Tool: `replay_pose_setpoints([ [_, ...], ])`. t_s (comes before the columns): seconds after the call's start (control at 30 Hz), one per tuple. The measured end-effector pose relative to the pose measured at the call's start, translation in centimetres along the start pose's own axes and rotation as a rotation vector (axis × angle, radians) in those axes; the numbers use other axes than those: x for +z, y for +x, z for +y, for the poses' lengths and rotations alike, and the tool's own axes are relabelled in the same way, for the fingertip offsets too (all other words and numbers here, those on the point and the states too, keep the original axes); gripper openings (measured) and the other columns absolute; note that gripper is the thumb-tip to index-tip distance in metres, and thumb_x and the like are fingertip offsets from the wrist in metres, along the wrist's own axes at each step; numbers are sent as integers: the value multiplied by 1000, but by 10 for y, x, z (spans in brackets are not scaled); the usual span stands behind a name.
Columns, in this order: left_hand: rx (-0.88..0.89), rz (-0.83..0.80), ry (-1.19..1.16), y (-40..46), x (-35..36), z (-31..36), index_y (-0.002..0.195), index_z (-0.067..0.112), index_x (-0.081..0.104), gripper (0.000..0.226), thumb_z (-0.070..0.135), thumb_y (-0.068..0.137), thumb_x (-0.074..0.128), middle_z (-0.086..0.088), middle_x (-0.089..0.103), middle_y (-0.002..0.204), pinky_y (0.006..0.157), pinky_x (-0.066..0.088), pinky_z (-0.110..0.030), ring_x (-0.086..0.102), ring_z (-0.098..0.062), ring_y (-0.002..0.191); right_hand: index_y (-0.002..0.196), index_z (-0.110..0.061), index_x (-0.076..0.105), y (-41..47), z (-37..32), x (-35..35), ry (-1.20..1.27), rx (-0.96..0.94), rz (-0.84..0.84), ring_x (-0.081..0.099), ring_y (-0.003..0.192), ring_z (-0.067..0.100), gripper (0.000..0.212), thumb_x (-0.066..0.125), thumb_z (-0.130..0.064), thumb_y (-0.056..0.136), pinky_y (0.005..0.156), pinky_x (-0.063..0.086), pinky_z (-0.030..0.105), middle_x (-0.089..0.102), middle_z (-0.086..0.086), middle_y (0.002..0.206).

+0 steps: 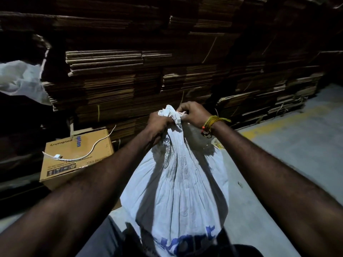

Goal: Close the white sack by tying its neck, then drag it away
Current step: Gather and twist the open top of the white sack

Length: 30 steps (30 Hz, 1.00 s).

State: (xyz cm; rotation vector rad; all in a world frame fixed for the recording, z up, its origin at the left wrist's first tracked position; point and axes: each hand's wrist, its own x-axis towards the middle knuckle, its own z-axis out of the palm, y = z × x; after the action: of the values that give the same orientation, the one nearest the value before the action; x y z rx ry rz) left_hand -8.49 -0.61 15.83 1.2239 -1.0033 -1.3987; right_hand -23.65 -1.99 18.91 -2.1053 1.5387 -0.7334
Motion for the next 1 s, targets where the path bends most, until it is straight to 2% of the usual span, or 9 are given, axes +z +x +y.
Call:
replay_pose_setpoints([
  [0.2,12,26,-128,-6,0,-8,92,-9,69,29,-21,67,62,-19,72,77,52,59,-34,70,-28,57,123,-23,50,-30,37,-4,63,113,-27,46,116,13,58,80,-22,73,95,41,30,50,2,130],
  [0.3,10,-47,-110,-9,-6,-9,79,-4,66,22,-23,72,57,-15,72,66,57,61,-37,70,-27,54,134,-20,41,-41,57,-12,24,206,-136,41,123,15,68,78,-22,77,93,34,26,42,1,138],
  [0.43,-10,-169,-25,-8,-17,-9,99,-12,62,31,-21,70,60,-30,71,95,78,59,-56,72,-42,81,150,-31,16,-34,67,-21,-29,242,-146,34,138,27,103,82,-23,72,101,33,26,25,6,157],
  [0.53,22,-195,87,-7,-18,-6,87,1,62,29,-23,71,55,-18,71,82,64,59,-38,72,-30,68,148,-46,1,-19,57,-21,-241,250,-186,42,134,31,116,84,-26,69,104,39,35,30,11,155],
  [0.63,50,-198,169,-9,-20,1,76,8,59,35,-26,72,51,-5,66,68,48,52,-21,65,-13,55,147,-48,6,-4,46,-20,-390,248,-243,42,133,32,112,83,-24,70,103,44,41,32,9,154],
  [0.77,48,-219,238,-11,-23,5,74,7,56,35,-27,75,48,4,62,55,40,43,-13,57,-1,41,147,-37,28,2,37,-18,-486,237,-331,43,133,29,92,81,-27,72,108,39,40,39,4,151],
  [0.87,48,-195,247,-14,-24,5,72,5,54,32,-25,80,47,-2,57,53,33,33,-9,47,1,30,120,-18,62,-1,35,-16,-545,242,-313,60,110,28,51,78,-34,74,93,49,37,64,8,122],
  [0.93,48,-188,217,-15,-24,6,78,3,56,28,-24,82,48,-10,57,64,32,34,-10,50,-1,31,100,-14,68,-2,37,-20,-558,257,-229,64,97,28,38,79,-37,72,82,52,33,70,9,104],
  [1.0,51,-199,163,-14,-23,6,87,-1,58,25,-24,82,48,-16,60,72,35,42,-13,59,-6,37,93,-14,68,-3,37,-27,-583,231,-109,62,95,33,36,79,-40,71,80,51,32,65,15,104],
])
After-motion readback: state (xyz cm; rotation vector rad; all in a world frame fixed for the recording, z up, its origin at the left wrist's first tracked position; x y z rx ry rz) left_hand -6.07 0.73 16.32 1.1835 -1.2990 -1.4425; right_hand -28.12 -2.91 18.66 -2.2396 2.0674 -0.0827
